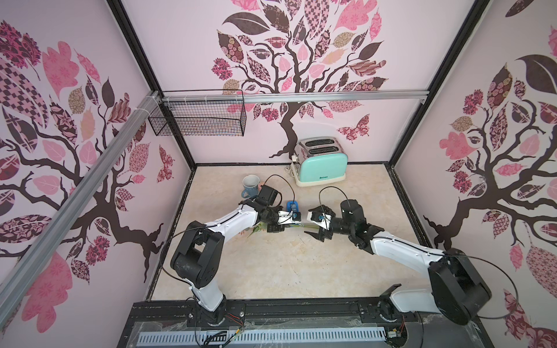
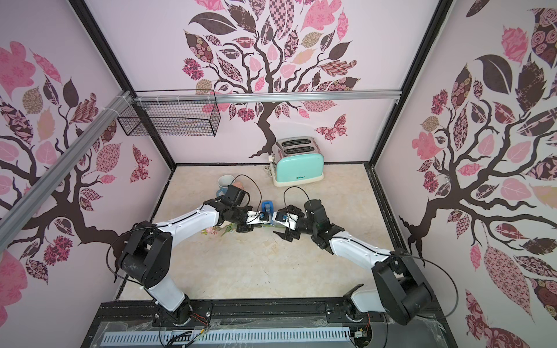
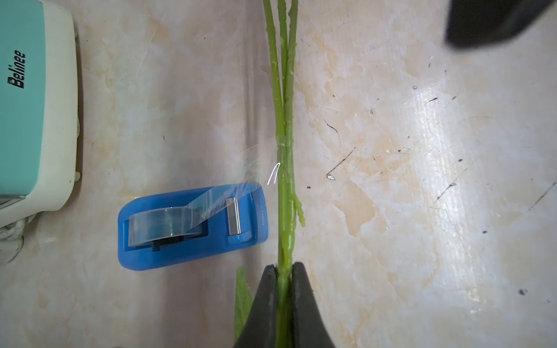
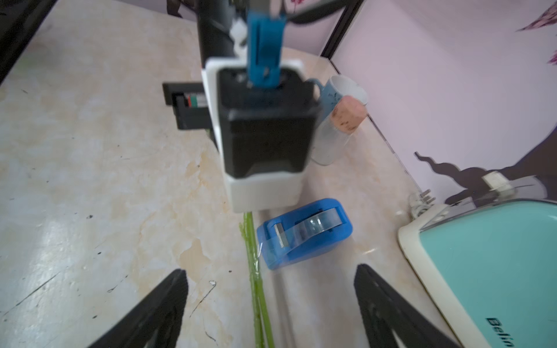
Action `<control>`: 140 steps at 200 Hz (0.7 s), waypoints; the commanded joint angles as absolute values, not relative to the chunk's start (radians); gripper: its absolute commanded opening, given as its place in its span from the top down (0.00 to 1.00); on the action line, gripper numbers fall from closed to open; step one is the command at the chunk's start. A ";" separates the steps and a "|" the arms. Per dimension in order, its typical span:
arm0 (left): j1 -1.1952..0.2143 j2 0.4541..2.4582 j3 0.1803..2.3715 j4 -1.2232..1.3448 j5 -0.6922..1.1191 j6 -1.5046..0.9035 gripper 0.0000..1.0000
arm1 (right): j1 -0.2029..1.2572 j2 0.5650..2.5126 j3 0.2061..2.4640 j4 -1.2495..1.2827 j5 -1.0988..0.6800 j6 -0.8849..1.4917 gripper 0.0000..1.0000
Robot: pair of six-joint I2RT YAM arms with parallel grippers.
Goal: Wrap bouquets with tape
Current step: Wrap the tape around the bouquet.
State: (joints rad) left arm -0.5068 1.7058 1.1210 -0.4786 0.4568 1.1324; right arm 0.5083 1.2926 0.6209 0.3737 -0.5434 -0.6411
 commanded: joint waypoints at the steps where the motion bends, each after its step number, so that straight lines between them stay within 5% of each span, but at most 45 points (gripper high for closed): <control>1: -0.514 1.679 1.074 -0.442 0.463 1.157 1.00 | 0.490 1.215 0.567 0.573 -0.586 -0.371 0.03; 30: -0.513 1.654 1.026 -0.402 0.446 1.155 1.00 | 0.461 1.203 0.544 0.663 -0.509 -0.077 0.03; 54: -0.514 1.635 1.006 -0.378 0.437 1.150 1.00 | 0.435 1.290 0.684 0.499 -0.452 0.218 0.18; 90: -0.515 1.628 0.981 -0.357 0.411 1.131 1.00 | 0.434 1.596 1.008 0.085 -0.594 0.400 0.38; 140: -0.518 1.605 0.927 -0.329 0.392 1.106 1.00 | 0.435 1.836 1.082 0.103 -0.722 0.617 0.48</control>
State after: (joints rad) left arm -0.5114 1.6363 0.9676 -0.3607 0.3912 1.1255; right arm 0.4324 1.7664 1.0664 0.1570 -0.6235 0.4526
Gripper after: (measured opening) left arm 0.090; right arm 0.539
